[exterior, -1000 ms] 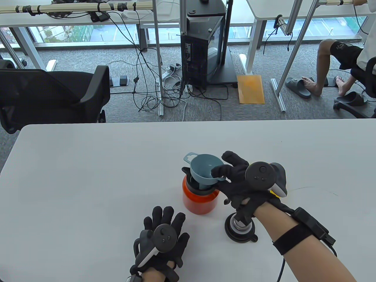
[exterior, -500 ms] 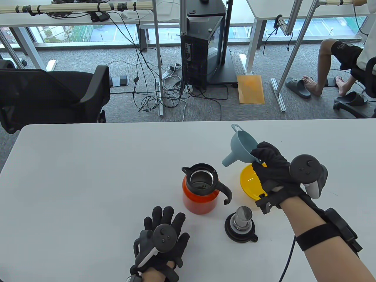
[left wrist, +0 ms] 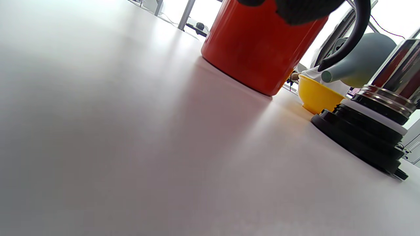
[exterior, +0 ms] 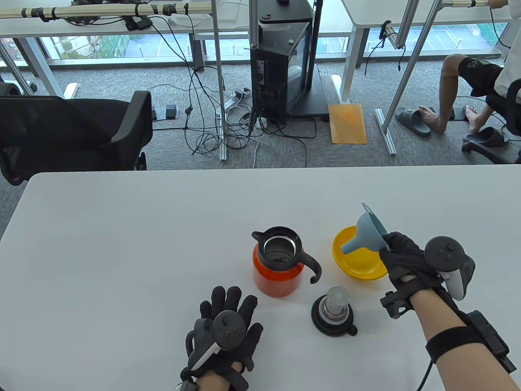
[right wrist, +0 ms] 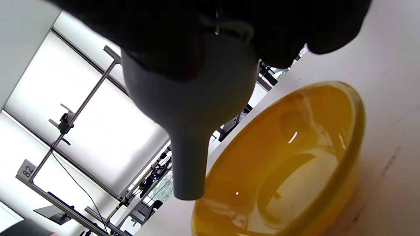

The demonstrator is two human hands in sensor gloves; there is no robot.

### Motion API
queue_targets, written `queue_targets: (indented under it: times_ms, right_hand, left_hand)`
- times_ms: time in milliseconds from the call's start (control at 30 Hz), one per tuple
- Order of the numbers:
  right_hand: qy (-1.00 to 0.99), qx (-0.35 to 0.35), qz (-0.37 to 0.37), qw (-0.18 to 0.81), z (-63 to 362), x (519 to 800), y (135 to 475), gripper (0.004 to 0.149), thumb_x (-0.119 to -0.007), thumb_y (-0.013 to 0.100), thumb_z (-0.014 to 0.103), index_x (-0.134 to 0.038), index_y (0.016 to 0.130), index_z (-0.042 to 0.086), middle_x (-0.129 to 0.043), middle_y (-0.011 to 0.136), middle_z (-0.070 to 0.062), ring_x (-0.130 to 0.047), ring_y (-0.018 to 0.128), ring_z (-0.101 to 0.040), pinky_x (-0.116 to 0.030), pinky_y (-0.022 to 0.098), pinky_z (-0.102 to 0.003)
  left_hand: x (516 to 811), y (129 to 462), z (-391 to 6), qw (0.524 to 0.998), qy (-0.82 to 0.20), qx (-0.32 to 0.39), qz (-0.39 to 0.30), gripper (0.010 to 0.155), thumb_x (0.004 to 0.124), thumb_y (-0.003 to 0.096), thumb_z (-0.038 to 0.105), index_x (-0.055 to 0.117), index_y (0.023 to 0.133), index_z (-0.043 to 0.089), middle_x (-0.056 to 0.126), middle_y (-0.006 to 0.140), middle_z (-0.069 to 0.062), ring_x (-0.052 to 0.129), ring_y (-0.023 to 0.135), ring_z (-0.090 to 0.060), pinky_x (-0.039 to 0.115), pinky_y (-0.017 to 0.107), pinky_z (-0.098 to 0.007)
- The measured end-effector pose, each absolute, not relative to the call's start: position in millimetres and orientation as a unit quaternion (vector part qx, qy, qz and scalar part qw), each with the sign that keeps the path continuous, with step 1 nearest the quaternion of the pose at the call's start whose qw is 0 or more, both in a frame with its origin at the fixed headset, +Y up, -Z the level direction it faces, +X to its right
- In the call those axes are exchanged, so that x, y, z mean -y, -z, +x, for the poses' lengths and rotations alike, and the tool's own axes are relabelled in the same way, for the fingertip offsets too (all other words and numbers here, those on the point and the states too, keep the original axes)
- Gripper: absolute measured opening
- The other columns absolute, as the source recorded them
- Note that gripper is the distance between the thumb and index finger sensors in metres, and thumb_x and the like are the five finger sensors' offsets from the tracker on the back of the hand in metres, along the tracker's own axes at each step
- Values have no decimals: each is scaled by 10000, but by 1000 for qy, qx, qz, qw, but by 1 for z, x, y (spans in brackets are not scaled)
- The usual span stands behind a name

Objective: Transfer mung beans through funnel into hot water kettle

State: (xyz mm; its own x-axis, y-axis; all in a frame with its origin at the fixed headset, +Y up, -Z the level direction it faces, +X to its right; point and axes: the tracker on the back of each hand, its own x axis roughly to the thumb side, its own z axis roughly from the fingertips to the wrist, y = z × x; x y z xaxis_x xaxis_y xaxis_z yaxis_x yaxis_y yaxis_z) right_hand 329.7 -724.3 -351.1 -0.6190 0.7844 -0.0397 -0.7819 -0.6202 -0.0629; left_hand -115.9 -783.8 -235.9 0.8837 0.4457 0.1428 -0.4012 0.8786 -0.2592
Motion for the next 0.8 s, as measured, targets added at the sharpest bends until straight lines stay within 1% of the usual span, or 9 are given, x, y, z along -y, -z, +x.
queue_targets:
  times_ms: [133, 267, 333, 400, 433, 533, 600, 667, 800]
  right_hand:
    - [-909, -7, -36, 414, 329, 731, 351, 463, -852, 461, 203, -739, 884, 54, -549, 983, -331, -651, 858, -600, -627, 564, -672]
    - [-917, -14, -40, 396, 326, 731, 351, 496, -844, 467, 224, -727, 909, 33, -540, 987, -345, -618, 838, -678, -603, 539, -721]
    - [-917, -15, -36, 396, 325, 730, 352, 533, -843, 469, 227, -708, 935, 8, -511, 990, -360, -569, 847, -688, -576, 544, -728]
    - [-918, -9, -35, 396, 325, 726, 352, 588, -847, 471, 260, -681, 966, -11, -489, 998, -369, -524, 849, -711, -550, 542, -746]
    - [-914, -14, -27, 404, 324, 724, 352, 627, -849, 473, 274, -647, 988, -21, -443, 1006, -378, -470, 857, -718, -513, 548, -755]
    - [-908, -7, -9, 419, 320, 715, 350, 706, -844, 482, 300, -561, 1031, -42, -302, 1019, -396, -307, 871, -719, -414, 558, -772]
    - [-909, 3, 11, 416, 314, 704, 347, 764, -834, 488, 314, -477, 1058, -49, -257, 1025, -389, -238, 875, -709, -357, 563, -776]
    - [-907, 11, 27, 419, 307, 694, 343, 804, -824, 493, 324, -412, 1067, -59, -220, 1022, -390, -205, 872, -707, -331, 561, -778]
    - [-908, 10, 82, 412, 287, 677, 333, 814, -823, 496, 337, -406, 1074, -57, -196, 1026, -388, -171, 872, -702, -308, 562, -779]
  left_hand:
    - [784, 236, -116, 964, -219, 101, -111, 715, 639, 483, 555, 323, 1097, 371, 85, 1162, -7, -58, 1034, -354, 49, 697, -642]
    - [784, 236, -115, 964, -219, 102, -110, 716, 640, 483, 554, 322, 1098, 369, 84, 1162, -8, -58, 1035, -352, 48, 697, -643]
    - [784, 236, -115, 964, -221, 103, -108, 715, 640, 482, 554, 323, 1097, 370, 84, 1162, -7, -58, 1034, -353, 49, 697, -643]
    - [784, 236, -115, 964, -221, 102, -108, 715, 640, 482, 554, 322, 1096, 370, 84, 1161, -7, -58, 1034, -352, 48, 697, -642]
    - [784, 236, -115, 964, -221, 102, -109, 714, 639, 484, 555, 320, 1096, 372, 82, 1161, -5, -58, 1034, -351, 48, 698, -642]
    - [784, 236, -115, 964, -221, 102, -108, 716, 639, 483, 555, 319, 1097, 369, 82, 1161, -6, -59, 1034, -351, 48, 697, -643]
    - [784, 236, -115, 964, -221, 102, -108, 716, 639, 484, 554, 322, 1098, 367, 84, 1161, -9, -57, 1034, -351, 48, 697, -643]
    - [784, 236, -115, 964, -221, 103, -109, 715, 639, 483, 554, 323, 1097, 370, 84, 1162, -6, -57, 1035, -350, 48, 697, -642]
    - [784, 236, -114, 964, -220, 102, -110, 715, 639, 484, 554, 323, 1097, 370, 84, 1162, -7, -57, 1035, -351, 48, 697, -643]
